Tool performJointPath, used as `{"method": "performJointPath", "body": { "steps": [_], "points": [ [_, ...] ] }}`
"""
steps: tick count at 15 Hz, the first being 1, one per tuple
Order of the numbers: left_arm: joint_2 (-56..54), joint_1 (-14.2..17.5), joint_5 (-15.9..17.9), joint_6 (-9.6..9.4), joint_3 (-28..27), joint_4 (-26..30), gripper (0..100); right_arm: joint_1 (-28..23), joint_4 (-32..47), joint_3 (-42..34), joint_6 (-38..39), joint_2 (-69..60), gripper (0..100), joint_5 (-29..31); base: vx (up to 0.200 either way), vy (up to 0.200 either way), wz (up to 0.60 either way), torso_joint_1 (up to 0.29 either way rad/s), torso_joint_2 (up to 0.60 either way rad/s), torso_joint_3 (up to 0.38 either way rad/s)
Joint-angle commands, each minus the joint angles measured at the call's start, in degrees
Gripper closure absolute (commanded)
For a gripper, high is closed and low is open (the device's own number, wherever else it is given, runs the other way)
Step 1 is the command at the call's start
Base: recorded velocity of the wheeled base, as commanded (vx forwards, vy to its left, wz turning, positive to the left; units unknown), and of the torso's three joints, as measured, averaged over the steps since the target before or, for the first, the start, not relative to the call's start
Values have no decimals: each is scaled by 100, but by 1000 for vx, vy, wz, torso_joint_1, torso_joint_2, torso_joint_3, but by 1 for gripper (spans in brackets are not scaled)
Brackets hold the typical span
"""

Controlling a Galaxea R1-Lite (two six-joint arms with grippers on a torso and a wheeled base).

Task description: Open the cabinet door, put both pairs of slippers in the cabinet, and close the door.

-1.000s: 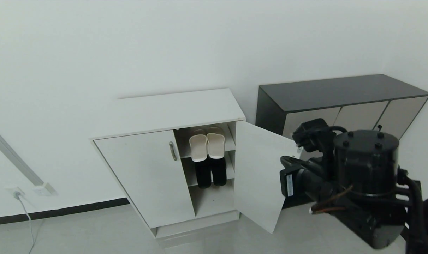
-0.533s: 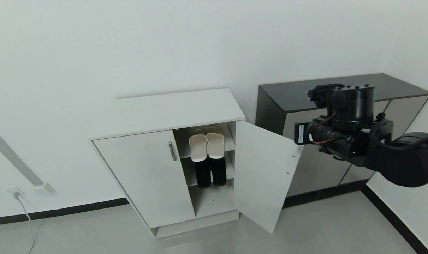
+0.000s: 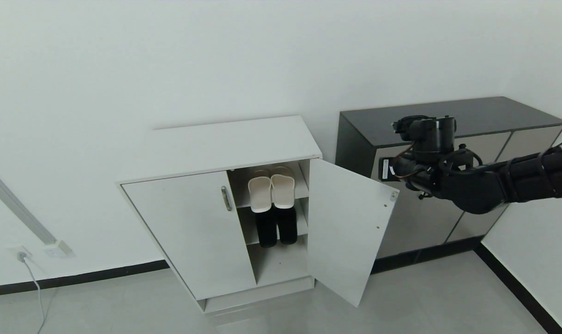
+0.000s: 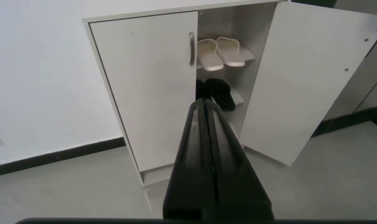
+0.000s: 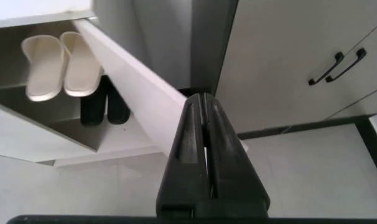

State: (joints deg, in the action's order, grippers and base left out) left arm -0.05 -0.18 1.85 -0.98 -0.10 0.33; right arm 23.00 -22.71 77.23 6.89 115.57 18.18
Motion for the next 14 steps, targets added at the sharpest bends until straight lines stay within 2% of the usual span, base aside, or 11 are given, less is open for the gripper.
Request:
{"method": "performJointPath", "body": {
  "steps": [1, 14],
  "points": [
    [5, 1, -1, 1, 1, 2, 100, -147, 4, 275, -3, 432, 100, -16, 0, 0, 0, 0, 0, 0],
    [5, 1, -1, 1, 1, 2, 100, -420, 12, 653, -3, 1038, 100, -104, 0, 0, 0, 0, 0, 0]
  ]
}}
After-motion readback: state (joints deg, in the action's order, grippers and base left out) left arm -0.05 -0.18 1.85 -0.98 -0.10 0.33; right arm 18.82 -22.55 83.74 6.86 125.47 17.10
